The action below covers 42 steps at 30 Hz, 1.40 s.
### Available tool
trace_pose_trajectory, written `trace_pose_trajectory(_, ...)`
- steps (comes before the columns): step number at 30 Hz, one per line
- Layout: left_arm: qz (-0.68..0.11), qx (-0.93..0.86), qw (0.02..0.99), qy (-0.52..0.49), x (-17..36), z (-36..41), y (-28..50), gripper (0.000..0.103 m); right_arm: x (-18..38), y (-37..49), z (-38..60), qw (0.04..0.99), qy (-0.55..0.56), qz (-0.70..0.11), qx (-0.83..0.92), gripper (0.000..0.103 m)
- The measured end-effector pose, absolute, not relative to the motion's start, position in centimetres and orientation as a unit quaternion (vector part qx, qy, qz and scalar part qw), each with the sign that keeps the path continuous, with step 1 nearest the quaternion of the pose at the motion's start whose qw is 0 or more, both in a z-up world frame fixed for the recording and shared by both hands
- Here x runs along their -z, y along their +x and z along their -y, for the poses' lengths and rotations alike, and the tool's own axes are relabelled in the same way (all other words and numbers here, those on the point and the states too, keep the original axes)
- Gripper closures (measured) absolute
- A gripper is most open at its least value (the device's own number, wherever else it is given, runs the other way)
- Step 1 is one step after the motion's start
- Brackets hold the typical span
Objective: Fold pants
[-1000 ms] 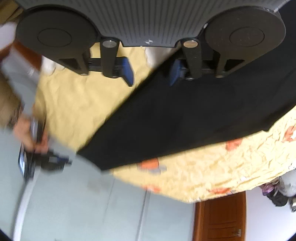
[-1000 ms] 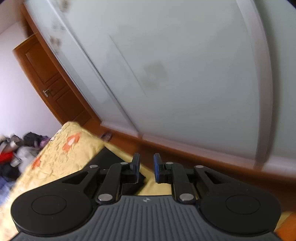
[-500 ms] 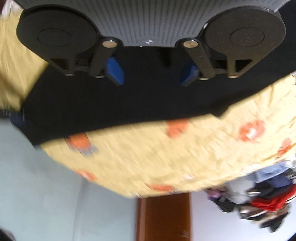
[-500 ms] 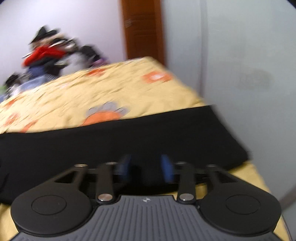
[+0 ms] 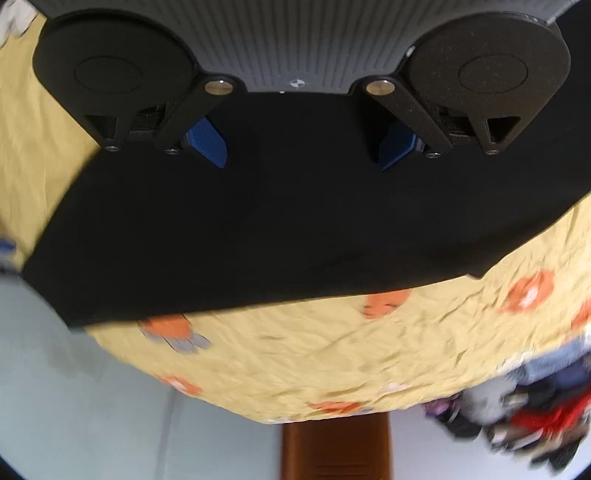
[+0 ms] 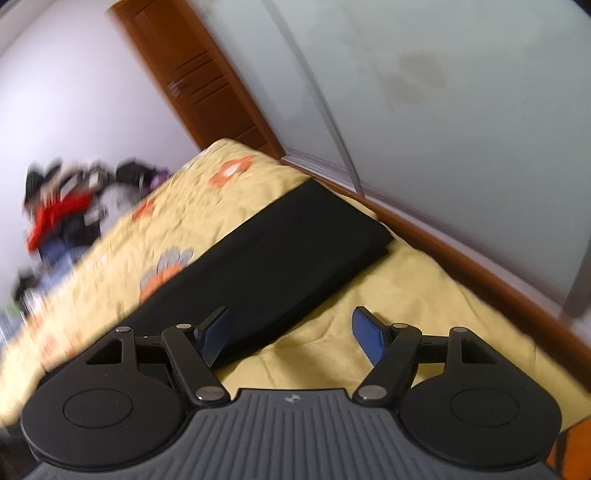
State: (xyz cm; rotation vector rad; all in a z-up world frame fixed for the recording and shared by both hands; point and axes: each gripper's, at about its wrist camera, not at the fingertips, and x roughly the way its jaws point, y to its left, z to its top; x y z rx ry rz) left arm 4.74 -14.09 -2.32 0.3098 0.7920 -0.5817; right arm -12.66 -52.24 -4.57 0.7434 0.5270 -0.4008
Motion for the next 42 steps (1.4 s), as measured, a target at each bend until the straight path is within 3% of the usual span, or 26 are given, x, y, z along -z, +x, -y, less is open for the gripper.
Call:
trace_pose_trajectory(6, -0.355, 0.314, 0.862, 0.182, 2.5, 15.2, 2.3, 0.010, 6.0, -12.1, 54.6, 0.868, 0.415, -0.202, 0.185, 0.031)
trace_pose_trajectory(14, -0.382, 0.300, 0.861, 0.148, 2.6, 15.0, 2.6, 0.003, 7.1, -12.1, 56.6, 0.844, 0.481, -0.133, 0.194, 0.035)
trace_pose_trajectory(16, -0.378, 0.298, 0.864, 0.152, 2.5, 15.1, 2.4, 0.003, 7.2, -11.7, 56.8, 0.843, 0.481, -0.135, 0.200, 0.060)
trace_pose_trajectory(19, -0.376, 0.296, 0.865, 0.152, 2.5, 15.1, 2.4, 0.003, 7.9, -11.7, 57.5, 0.835, 0.495, -0.135, 0.197, 0.082)
trace_pose_trajectory(21, -0.379, 0.296, 0.865, 0.145, 2.2, 15.0, 2.7, 0.006, 8.0, -11.7, 57.5, 0.835, 0.496, -0.134, 0.195, 0.091)
trace_pose_trajectory(25, -0.378, 0.287, 0.874, 0.102, 1.2, 14.2, 3.7, 0.006, 6.4, -11.5, 56.4, 0.866, 0.441, -0.134, 0.194, 0.092)
trace_pose_trajectory(31, -0.428, 0.300, 0.851, -0.039, 0.6, 12.0, 6.6, 0.006, 2.8, -10.1, 53.0, 0.914, 0.350, -0.142, 0.147, 0.093)
trace_pose_trajectory(36, -0.464, 0.306, 0.817, -0.152, 1.3, 10.7, 8.5, 0.004, 0.1, -7.5, 45.9, 0.953, 0.250, -0.167, 0.042, 0.093)
trace_pose_trajectory(42, -0.513, 0.346, 0.727, -0.297, 3.2, 11.2, 11.1, 0.004, 0.7, -5.0, 38.4, 0.951, 0.202, -0.218, -0.081, 0.093)
